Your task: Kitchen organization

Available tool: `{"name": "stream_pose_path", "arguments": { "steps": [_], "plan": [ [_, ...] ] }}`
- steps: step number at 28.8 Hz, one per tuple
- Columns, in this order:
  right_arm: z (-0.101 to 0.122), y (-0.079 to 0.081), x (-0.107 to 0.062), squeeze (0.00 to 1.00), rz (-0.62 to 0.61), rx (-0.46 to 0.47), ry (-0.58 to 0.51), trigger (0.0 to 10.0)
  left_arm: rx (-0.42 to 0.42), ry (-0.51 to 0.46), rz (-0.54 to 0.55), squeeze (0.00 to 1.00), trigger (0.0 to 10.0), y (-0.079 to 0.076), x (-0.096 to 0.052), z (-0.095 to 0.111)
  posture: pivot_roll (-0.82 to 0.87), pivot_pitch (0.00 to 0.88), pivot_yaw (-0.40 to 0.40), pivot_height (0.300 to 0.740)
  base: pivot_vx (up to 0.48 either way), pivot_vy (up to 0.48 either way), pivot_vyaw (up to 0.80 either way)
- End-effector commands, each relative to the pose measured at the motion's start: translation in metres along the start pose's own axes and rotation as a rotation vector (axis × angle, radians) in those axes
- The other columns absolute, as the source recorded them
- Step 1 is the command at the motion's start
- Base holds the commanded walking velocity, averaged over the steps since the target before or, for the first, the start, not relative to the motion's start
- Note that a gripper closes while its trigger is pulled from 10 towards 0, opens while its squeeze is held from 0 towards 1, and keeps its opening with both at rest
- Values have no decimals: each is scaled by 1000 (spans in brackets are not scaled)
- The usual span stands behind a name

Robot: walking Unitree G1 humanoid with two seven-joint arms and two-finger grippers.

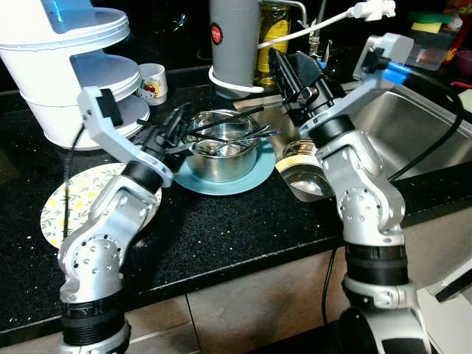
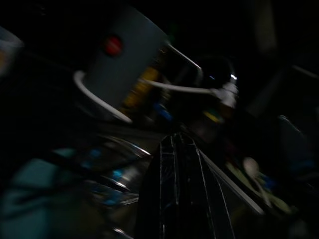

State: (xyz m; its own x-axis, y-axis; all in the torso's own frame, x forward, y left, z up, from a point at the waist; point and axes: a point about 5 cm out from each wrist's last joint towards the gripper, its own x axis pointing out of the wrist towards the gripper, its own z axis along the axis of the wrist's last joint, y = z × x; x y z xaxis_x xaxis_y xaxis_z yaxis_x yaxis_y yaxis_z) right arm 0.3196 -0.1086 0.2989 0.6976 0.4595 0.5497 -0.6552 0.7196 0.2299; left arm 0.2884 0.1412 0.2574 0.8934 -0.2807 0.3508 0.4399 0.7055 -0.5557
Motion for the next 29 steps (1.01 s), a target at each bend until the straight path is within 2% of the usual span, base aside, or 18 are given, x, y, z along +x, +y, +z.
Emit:
{"name": "stream_pose_path", "arguments": {
  "steps": [1,3,7,8,9,14,15,17,19,21,24,25,28,29],
  "plan": [
    [-2,13,0,0,86,10,14,10000,46,-31,92,0,10000,14,-4,6,40,0,0,740,0,0,800],
    [-4,16,0,0,108,5,23,10000,58,-42,119,0,10000,18,-5,9,40,0,0,740,0,0,800],
    [-11,26,-5,0,204,11,74,10000,187,-93,248,0,10000,43,-12,30,43,3,0,740,0,0,800],
    [-11,26,-5,0,204,11,74,10000,187,-93,248,0,10000,43,-12,30,43,3,0,740,0,0,800],
    [-15,30,-7,0,240,-5,107,10000,224,-119,286,0,10000,51,-16,42,44,3,0,740,0,0,800],
    [-21,34,-11,0,292,-46,154,10000,248,-133,316,0,10000,57,-20,50,51,9,3,740,0,0,800],
    [-28,40,-16,0,356,-108,216,10000,258,-129,339,0,10000,61,-24,51,57,11,1,740,0,0,800],
    [-36,46,-20,0,422,-168,275,10000,259,-120,356,0,10000,63,-26,50,56,13,1,740,0,0,800],
    [-39,49,-23,0,450,-181,299,10000,259,-113,361,0,10000,64,-26,49,55,13,2,740,0,0,800],
    [-46,52,-28,0,485,-182,381,10000,264,-88,359,0,10000,66,-26,45,55,13,2,740,0,0,800],
    [-60,53,-39,0,540,-252,521,10000,284,-45,348,0,10000,69,-26,40,54,14,2,740,0,0,388],
    [-60,53,-39,0,540,-252,521,10000,284,-45,348,0,10000,69,-26,40,54,14,2,740,0,0,0],
    [-66,48,-46,0,525,-268,596,10000,387,160,235,0,10000,72,-28,17,53,15,4,740,0,0,0],
    [-66,47,-46,0,524,-271,600,10000,384,186,221,0,10000,73,-29,14,50,15,9,740,0,0,0]
  ]
}}
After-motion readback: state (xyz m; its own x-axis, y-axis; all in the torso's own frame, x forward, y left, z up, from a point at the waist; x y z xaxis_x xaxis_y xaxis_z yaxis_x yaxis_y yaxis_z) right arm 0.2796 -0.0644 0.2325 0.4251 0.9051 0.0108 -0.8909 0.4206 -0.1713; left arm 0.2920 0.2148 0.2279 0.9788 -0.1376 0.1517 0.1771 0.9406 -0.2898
